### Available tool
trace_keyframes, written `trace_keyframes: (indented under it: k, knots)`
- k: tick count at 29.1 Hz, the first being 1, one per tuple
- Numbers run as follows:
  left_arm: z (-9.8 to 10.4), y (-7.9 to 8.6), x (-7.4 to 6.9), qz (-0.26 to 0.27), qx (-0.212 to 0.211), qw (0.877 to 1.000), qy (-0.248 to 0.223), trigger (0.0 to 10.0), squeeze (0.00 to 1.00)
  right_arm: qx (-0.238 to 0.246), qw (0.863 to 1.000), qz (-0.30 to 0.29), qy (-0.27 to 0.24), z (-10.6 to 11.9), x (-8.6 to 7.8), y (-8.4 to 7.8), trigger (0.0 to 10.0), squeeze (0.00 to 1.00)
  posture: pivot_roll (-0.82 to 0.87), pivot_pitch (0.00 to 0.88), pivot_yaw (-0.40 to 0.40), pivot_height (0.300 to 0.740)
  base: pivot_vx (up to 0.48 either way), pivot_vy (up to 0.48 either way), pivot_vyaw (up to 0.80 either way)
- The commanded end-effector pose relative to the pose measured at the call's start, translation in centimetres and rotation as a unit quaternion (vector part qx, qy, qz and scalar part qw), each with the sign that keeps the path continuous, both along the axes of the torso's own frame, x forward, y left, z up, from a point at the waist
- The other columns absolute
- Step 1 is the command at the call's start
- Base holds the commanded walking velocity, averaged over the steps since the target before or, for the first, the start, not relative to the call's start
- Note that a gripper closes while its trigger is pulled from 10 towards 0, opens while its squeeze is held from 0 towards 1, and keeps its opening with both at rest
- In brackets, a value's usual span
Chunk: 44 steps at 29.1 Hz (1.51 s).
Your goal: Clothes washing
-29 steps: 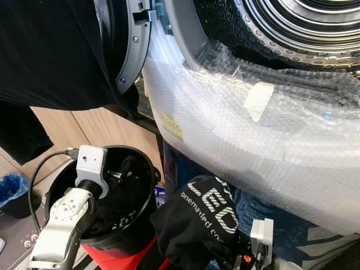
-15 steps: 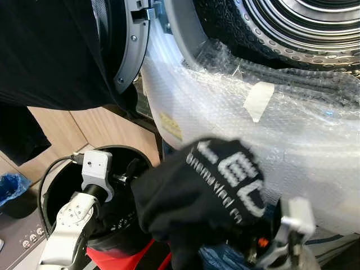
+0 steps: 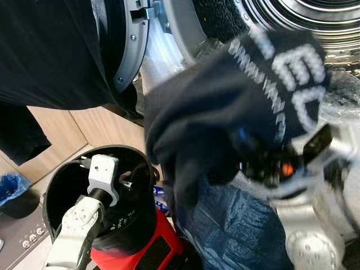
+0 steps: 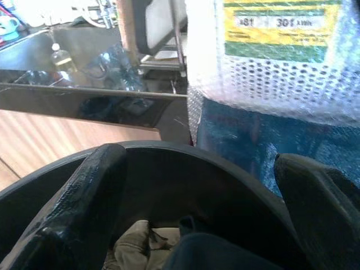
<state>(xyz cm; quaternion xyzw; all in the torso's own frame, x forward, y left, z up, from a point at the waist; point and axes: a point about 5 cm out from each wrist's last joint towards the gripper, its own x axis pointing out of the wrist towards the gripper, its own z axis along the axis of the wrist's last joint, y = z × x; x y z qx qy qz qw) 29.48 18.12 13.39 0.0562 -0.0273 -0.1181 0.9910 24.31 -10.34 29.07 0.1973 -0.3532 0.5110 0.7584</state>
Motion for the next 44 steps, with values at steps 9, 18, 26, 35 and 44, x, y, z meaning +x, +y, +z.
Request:
trace_keyframes:
  k: [9,18,26,35,44]
  knots:
    - [-1.3,0.5,-0.4,0.004,0.001,1.0,0.02,10.0,0.0,0.073,0.992,-0.035,-0.097,6.6,1.4,-2.2,0.0,0.0,0.16,0.125,0.083,0.74,0.0,0.0,0.0]
    - [-1.9,-0.2,-0.4,-0.001,-0.01,0.999,0.034,10.0,0.0,0.146,0.978,-0.093,-0.118,12.0,4.5,-3.7,0.0,0.0,0.16,0.126,0.084,0.74,0.0,0.0,0.0]
    - [-2.2,-0.3,-0.5,-0.004,-0.009,0.999,0.04,10.0,0.0,0.158,0.971,-0.134,-0.12,17.0,7.5,-3.7,0.0,0.0,0.15,0.12,0.079,0.74,0.0,0.0,0.0]
    - [-2.3,-0.6,-0.5,-0.009,-0.008,0.999,0.042,10.0,0.0,0.155,0.968,-0.187,-0.058,20.6,10.0,-3.8,0.0,0.0,0.14,0.111,0.07,0.74,0.0,0.0,0.0]
    - [-2.4,-0.8,-0.6,-0.009,-0.008,0.999,0.044,10.0,0.0,0.074,0.902,-0.402,0.136,20.0,14.0,-5.2,0.0,0.0,0.15,0.111,0.061,0.74,0.0,0.0,0.0]
